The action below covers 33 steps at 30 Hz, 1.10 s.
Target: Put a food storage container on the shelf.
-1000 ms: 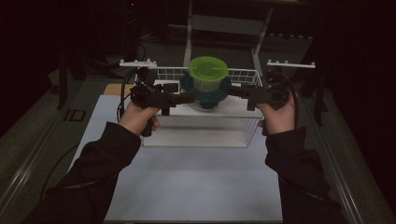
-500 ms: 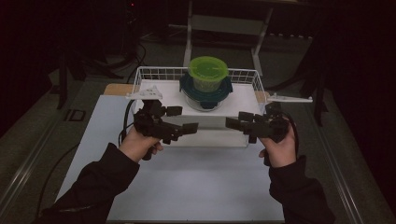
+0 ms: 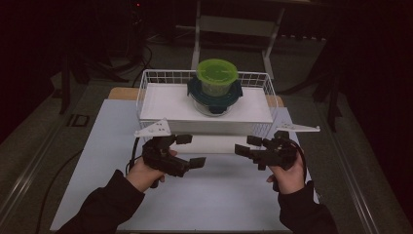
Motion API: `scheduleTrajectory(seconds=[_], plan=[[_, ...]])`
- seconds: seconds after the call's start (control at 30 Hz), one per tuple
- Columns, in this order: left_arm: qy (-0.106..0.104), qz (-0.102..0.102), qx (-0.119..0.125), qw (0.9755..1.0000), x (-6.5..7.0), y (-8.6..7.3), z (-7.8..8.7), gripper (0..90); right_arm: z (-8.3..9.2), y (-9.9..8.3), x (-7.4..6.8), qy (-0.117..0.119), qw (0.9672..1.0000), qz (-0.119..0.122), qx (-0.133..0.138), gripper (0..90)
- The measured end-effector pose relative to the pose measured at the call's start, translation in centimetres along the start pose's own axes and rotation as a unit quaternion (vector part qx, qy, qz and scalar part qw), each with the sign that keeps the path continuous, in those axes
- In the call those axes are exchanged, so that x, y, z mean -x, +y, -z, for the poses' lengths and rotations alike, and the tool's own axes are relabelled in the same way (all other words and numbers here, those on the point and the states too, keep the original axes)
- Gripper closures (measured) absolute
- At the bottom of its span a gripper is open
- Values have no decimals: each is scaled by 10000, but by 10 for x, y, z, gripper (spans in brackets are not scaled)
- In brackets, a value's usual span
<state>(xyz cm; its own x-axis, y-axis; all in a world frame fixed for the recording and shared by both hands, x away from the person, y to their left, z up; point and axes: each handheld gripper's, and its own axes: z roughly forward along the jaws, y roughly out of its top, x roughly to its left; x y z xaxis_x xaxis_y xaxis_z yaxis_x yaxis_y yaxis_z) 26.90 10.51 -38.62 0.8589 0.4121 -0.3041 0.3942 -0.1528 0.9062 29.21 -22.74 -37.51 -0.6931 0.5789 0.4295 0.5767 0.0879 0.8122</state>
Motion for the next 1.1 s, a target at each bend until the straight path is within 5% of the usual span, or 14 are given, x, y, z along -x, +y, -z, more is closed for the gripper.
scheduleTrajectory(seconds=[0.53,1.1], plan=[[136,-199,-355,9991,-1,-59,2,56,-8,-68,16,-168,9998,-24,-87,203],[326,-307,-497,9978,-6,-112,14,55,4,-120,36,-443,9989,-102,-147,196]])
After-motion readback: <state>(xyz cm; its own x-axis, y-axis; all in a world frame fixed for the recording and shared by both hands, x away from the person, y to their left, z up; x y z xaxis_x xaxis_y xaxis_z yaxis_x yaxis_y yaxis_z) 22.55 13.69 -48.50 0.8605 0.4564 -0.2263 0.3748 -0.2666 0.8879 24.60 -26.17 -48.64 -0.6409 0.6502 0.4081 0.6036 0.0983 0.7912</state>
